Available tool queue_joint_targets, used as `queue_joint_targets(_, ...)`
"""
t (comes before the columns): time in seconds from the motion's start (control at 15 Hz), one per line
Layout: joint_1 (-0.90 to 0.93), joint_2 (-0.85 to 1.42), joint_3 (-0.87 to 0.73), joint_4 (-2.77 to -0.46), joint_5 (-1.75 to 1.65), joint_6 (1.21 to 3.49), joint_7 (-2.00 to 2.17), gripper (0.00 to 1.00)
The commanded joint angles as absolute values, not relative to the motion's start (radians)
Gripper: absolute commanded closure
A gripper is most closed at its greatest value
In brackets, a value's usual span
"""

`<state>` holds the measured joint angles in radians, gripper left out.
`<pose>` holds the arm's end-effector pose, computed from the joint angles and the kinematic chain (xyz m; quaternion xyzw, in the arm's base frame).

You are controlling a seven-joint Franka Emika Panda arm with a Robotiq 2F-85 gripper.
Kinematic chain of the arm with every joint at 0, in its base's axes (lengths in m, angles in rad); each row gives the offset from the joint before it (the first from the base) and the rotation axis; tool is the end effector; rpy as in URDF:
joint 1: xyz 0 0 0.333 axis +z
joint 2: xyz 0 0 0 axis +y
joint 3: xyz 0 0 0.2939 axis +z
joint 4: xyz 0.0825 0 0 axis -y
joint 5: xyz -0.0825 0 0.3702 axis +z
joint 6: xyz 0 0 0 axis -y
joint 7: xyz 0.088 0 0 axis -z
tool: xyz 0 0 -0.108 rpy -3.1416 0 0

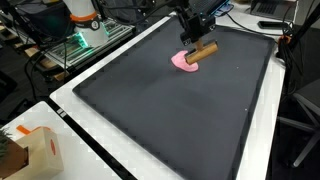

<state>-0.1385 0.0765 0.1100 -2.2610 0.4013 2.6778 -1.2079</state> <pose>0.5453 -0.0277 0.3483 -0.8920 -0.4026 -0.2056 0.0036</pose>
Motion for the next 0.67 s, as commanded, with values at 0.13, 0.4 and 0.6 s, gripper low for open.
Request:
queue_joint_targets(0.13, -0.113, -0.013, 0.068, -2.370, 0.489, 2.738, -1.440, 0.77)
queue_joint_targets(0.4, -0.134, -0.053, 0.096, -2.413, 0.573, 2.754, -1.645, 0.77)
queue_joint_targets(0.6, -0.128, -0.094, 0.095, -2.444, 0.579, 2.741, -1.740, 0.77)
